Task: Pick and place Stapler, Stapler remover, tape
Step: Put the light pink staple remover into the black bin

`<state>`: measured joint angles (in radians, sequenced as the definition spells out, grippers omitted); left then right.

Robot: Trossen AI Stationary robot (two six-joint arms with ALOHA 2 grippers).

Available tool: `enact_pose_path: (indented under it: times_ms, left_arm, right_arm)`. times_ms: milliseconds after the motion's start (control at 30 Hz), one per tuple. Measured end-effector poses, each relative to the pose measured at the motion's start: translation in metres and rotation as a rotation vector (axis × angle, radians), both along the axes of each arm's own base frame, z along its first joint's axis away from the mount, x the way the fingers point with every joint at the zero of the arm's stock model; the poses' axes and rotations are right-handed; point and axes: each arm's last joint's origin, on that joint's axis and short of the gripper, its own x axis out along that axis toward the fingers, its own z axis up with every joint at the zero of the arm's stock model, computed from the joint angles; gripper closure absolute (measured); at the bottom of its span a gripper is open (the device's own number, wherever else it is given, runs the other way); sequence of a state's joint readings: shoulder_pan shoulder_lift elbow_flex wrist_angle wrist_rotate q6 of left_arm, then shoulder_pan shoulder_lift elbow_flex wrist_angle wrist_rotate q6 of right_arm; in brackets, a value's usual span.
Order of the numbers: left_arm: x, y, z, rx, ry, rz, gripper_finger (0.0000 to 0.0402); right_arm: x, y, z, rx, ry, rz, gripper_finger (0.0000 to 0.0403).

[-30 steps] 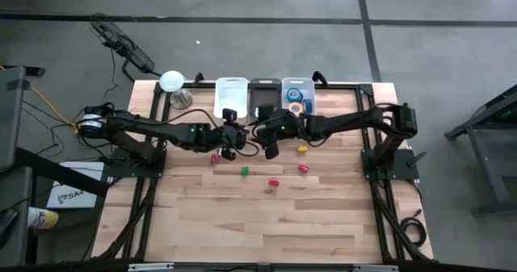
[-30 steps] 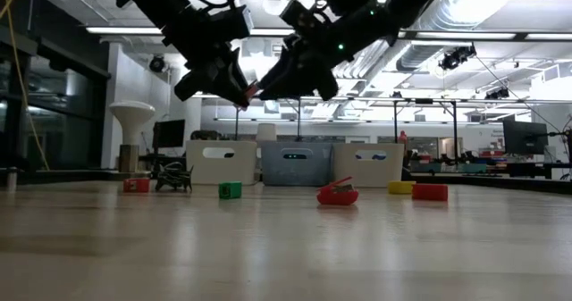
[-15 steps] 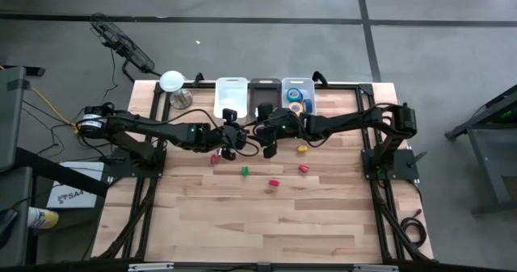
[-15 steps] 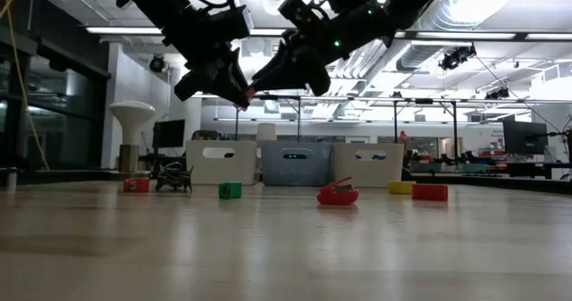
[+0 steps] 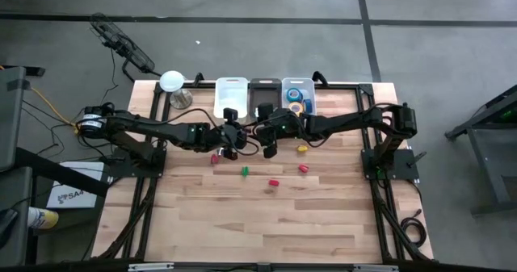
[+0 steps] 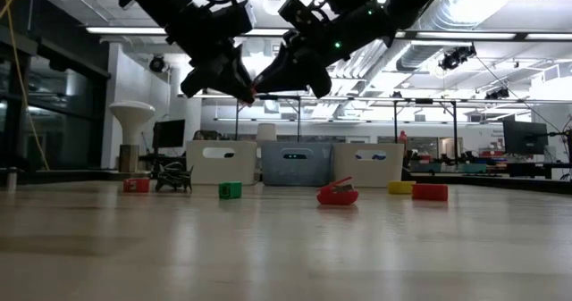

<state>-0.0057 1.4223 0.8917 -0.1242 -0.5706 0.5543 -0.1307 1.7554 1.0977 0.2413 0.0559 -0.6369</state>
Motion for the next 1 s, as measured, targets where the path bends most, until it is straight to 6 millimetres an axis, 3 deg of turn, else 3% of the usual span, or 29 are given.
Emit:
enact_pose_path:
  times_ms: [500, 800, 1000]
  left_arm:
    - [0.0006, 0.0000, 0.0005, -0.013, -0.015, -0.002, 0.0315]
    - [0.0006, 0.0000, 0.0005, -0.012, -0.015, -0.003, 0.0315]
    - [0.0007, -0.0002, 0.0005, -0.006, -0.010, -0.009, 0.0315]
  right_arm:
    - [0.0001, -0.0002, 0.0003, -0.003, -0.003, -0.007, 0.0313]
    - [0.0002, -0.0002, 0.0006, 0.000, -0.007, -0.006, 0.0308]
    - [0.0004, 0.0000, 0.0009, -0.007, -0.009, -0.005, 0.0278]
